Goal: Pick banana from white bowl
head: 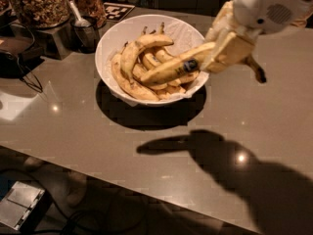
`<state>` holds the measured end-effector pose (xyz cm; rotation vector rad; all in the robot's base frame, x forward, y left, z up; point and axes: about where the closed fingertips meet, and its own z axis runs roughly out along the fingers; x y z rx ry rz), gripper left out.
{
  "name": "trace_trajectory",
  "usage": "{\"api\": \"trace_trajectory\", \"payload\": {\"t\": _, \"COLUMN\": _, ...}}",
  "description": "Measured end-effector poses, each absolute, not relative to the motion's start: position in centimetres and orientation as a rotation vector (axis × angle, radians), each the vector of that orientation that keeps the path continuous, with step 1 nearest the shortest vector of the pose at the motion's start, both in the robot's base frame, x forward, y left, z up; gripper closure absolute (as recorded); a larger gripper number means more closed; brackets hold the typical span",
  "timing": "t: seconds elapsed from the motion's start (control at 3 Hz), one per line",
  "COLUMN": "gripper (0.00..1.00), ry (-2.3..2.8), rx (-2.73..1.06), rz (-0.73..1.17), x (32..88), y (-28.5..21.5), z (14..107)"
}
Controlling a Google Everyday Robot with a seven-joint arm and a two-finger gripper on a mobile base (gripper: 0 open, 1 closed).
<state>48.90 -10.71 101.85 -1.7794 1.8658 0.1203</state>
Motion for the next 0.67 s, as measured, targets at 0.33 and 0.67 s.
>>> {"api": "trace_trajectory", "payload": {"t": 0.33, "gripper": 1.00, "ry": 1.907, "rx": -1.726, "rz": 0.149, "x": 46.39, "y": -11.64, "z": 101.73}}
{"api": "trace_trajectory", "payload": {"t": 0.67, "gripper": 1.00, "ry": 1.912, "rx": -1.722, "rz": 0.152, "x": 46.17, "y": -11.76, "z": 101.65}}
